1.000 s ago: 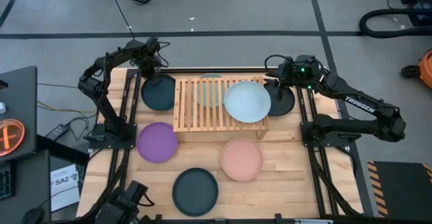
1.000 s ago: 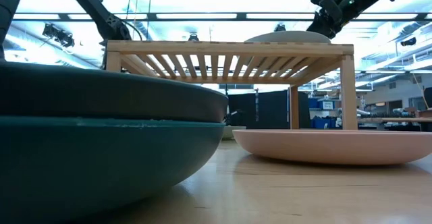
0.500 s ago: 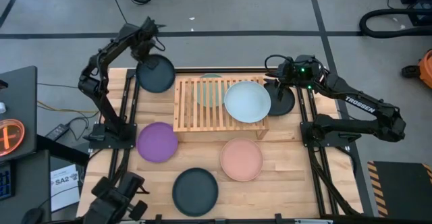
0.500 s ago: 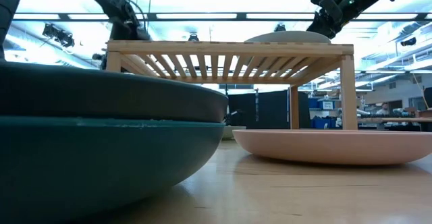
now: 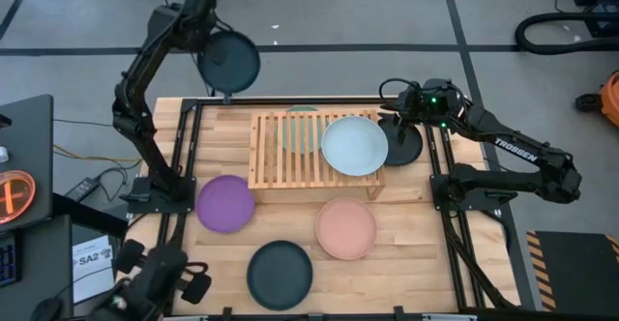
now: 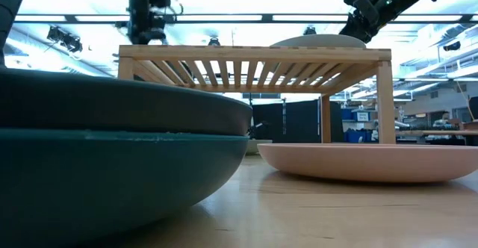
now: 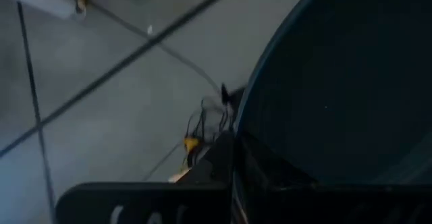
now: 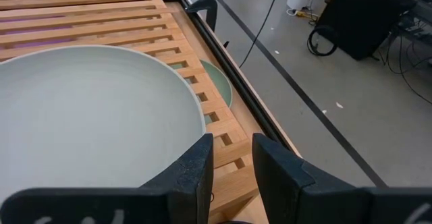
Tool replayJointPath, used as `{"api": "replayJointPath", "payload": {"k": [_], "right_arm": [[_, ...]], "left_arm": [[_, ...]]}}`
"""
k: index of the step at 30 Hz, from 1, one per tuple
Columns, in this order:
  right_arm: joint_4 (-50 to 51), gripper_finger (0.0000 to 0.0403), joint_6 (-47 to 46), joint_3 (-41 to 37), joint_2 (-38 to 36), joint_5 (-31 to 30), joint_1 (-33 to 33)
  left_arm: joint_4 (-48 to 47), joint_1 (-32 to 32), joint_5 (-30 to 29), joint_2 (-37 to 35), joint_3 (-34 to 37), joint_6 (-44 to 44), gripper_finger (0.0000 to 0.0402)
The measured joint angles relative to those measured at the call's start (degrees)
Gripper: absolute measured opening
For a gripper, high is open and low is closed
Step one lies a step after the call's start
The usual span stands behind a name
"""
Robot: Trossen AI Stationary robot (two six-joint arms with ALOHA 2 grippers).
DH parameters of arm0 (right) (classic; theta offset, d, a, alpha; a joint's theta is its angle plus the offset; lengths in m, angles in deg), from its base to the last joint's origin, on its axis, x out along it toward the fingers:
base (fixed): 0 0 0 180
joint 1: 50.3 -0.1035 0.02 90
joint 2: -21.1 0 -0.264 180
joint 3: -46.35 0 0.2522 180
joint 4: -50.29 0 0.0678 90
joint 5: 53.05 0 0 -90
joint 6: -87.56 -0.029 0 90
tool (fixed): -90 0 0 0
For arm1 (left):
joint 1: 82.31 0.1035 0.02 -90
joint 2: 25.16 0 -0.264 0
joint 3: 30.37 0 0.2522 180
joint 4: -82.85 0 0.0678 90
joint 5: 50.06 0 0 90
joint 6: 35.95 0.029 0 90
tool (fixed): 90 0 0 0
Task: Place and stack plates onto a shelf
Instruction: Put the top left black plate on the shelf
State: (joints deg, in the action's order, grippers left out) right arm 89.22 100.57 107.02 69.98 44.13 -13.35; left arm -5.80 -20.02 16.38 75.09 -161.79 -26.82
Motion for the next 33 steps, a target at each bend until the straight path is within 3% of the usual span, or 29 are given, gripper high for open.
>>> {"api": "replayJointPath", "payload": {"k": [10,22,33], "right_arm": [[0.04,0.0109,0.02,0.0,0.0,0.0,0.02],[0.2,0.0109,0.0,0.02,0.0,0.01,0.01],[0.24,0.0109,0.02,0.02,0.0,0.0,0.02]], "left_arm": [[-3.73,-4.99,13.44,-0.04,-11.83,-0.05,0.0013],[-12.03,-13.45,17.91,0.11,-11.28,0.01,0.0013],[-14.32,-22.41,25.58,0.19,-11.28,-2.78,0.0013]]}}
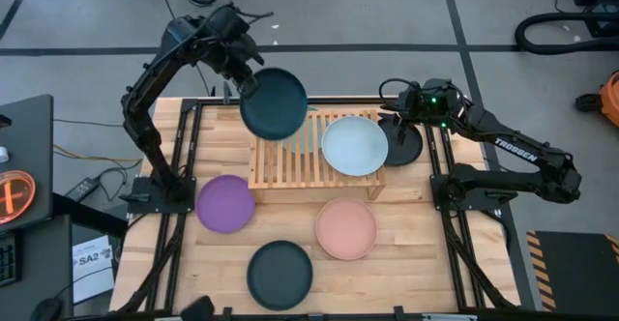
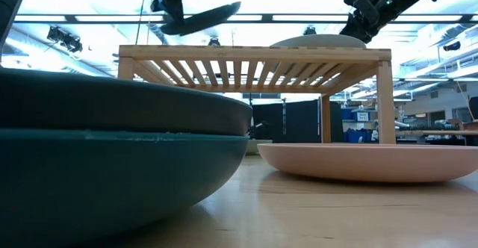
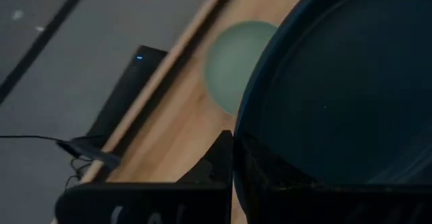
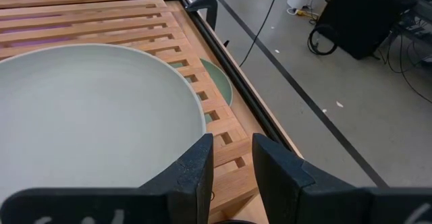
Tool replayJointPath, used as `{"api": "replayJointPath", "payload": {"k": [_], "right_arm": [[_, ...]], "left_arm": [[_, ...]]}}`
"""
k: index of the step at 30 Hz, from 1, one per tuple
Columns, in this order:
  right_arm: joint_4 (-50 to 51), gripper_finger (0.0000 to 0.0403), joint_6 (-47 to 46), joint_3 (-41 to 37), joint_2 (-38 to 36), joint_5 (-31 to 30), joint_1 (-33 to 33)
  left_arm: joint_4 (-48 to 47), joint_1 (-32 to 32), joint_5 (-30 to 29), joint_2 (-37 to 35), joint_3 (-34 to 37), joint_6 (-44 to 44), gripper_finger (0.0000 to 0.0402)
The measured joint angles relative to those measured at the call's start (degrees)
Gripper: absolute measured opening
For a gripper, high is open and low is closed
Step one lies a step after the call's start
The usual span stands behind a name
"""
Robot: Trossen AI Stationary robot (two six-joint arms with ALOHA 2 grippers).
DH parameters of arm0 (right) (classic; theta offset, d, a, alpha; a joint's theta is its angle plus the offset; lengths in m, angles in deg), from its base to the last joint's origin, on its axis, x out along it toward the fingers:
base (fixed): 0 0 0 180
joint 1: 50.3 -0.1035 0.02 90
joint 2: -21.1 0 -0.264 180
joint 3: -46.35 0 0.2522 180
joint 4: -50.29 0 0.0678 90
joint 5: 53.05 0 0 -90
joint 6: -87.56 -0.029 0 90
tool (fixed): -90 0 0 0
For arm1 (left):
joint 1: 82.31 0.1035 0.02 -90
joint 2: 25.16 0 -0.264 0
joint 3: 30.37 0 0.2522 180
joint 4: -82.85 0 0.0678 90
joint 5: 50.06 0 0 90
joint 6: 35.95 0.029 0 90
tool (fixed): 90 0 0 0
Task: Place and stack plates onto a shelf
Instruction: Put the top left black plate on the shelf
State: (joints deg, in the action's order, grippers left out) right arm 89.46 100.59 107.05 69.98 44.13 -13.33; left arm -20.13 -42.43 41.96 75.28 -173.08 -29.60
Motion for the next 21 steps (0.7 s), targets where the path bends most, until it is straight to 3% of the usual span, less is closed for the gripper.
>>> {"api": "replayJointPath", "payload": {"k": [11,21], "right_arm": [[0.0,0.0109,-0.02,0.0,0.0,0.0,0.0],[0.09,0.0109,-0.02,0.0,0.0,0.02,0.0]], "left_arm": [[-0.82,-9.27,0.95,0.58,0.0,-2.76,0.0013],[-0.79,-12.26,0.88,5.41,0.04,-2.73,0.0013]]}}
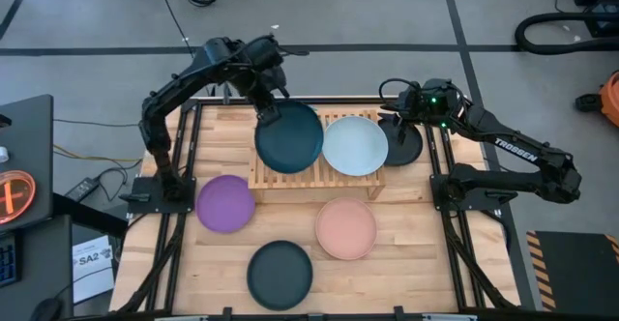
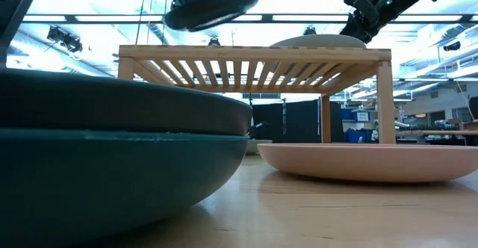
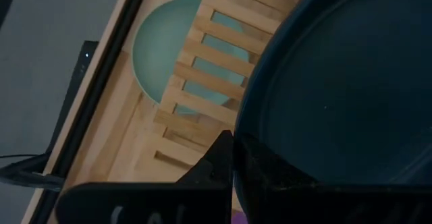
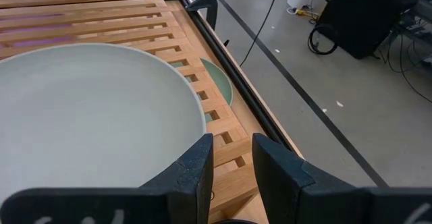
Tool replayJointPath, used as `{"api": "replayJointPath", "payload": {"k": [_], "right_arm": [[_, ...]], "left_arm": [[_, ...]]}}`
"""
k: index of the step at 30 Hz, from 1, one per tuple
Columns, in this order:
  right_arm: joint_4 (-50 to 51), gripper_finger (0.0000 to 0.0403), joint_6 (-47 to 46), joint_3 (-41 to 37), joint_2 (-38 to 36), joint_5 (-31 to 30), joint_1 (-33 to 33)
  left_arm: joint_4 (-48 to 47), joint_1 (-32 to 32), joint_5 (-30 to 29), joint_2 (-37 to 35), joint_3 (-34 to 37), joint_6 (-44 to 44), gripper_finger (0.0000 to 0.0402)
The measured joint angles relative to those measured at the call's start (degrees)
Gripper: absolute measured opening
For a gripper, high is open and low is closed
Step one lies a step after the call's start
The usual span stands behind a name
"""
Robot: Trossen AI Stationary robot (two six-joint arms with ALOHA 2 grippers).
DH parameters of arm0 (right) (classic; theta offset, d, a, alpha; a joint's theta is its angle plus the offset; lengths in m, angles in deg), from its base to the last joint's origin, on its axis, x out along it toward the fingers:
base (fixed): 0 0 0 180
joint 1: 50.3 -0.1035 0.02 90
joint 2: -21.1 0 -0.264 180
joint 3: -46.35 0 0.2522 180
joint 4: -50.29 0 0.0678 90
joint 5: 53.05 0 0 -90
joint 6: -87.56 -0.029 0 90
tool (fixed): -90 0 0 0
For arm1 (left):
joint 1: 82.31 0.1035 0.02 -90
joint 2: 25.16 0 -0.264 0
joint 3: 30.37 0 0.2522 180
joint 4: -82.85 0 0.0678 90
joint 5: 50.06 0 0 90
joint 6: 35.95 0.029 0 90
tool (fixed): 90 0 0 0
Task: Place and stack plates onto a shelf
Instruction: Put the top left black plate on the shelf
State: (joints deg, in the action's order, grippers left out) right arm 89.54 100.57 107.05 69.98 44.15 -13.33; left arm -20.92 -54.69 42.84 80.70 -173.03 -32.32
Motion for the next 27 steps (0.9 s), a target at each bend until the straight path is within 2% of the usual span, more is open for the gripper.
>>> {"api": "replayJointPath", "payload": {"k": [10,27], "right_arm": [[0.02,0.0109,0.02,0.02,0.0,0.0,0.0],[0.07,0.0109,0.22,0.02,0.02,0.0,-0.01]], "left_arm": [[0.01,0.28,-0.05,4.7,0.0,0.02,0.0013],[0.01,3.19,-0.08,4.86,0.0,-1.84,0.0013]]}}
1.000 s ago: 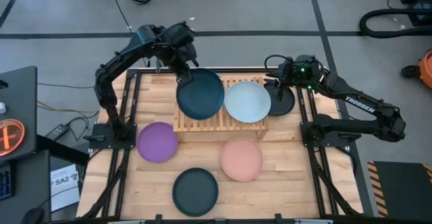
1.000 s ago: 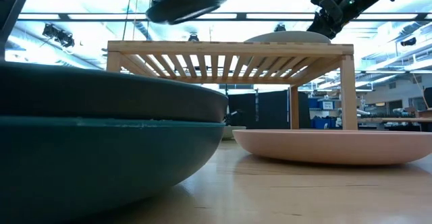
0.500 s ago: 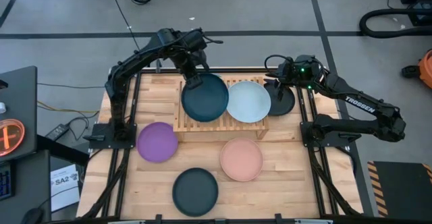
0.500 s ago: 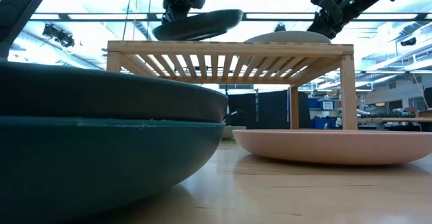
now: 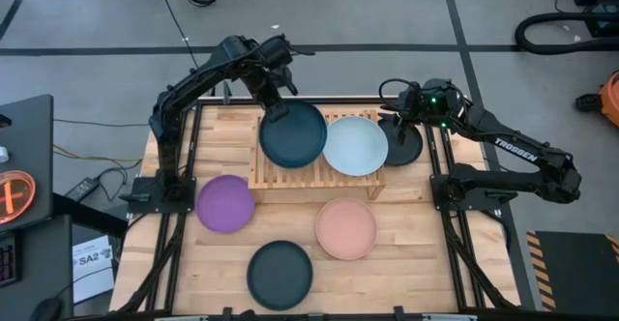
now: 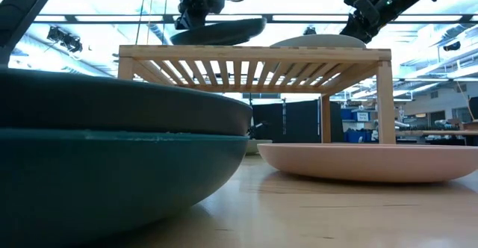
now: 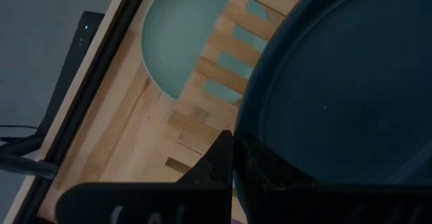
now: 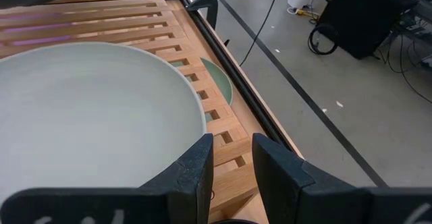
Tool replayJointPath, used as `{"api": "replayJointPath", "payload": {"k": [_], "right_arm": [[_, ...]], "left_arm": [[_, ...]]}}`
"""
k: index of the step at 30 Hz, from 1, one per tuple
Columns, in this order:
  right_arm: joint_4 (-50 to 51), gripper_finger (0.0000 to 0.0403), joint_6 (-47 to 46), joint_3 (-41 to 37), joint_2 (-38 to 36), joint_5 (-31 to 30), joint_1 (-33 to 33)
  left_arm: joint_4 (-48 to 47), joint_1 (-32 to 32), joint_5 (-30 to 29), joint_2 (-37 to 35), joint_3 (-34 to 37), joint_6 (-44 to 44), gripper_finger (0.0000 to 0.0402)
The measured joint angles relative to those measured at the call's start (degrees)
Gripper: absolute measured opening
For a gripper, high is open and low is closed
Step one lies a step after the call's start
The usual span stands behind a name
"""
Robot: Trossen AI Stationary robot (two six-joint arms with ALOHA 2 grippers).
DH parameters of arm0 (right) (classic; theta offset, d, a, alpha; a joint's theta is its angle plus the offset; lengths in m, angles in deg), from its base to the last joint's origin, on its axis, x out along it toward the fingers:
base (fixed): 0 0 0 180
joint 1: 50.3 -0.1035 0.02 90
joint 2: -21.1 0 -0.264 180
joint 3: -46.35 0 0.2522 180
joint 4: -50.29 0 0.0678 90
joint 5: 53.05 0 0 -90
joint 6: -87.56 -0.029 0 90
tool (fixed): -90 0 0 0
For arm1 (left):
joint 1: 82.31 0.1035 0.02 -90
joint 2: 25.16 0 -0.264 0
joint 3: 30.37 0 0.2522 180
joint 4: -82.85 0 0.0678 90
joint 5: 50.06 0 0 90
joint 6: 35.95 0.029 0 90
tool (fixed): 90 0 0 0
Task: Place and stack plates onto a shelf
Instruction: Put the top left black plate on the shelf
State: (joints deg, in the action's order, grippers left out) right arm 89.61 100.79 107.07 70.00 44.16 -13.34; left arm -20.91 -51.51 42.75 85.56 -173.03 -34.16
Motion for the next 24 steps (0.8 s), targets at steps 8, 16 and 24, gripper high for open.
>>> {"api": "replayJointPath", "payload": {"k": [8,16,24], "right_arm": [[0.02,0.0109,0.01,0.0,-0.02,0.0,0.01],[0.06,0.0109,0.42,0.0,0.0,0.0,0.01],[0.06,0.0109,0.42,0.0,0.0,0.0,0.01]], "left_arm": [[-0.01,1.55,4.62,0.0,0.0,-2.99,0.0013],[-0.02,1.09,5.83,0.0,0.0,-3.11,0.0013],[-0.04,0.79,2.94,-0.13,1.97,-3.13,0.0013]]}}
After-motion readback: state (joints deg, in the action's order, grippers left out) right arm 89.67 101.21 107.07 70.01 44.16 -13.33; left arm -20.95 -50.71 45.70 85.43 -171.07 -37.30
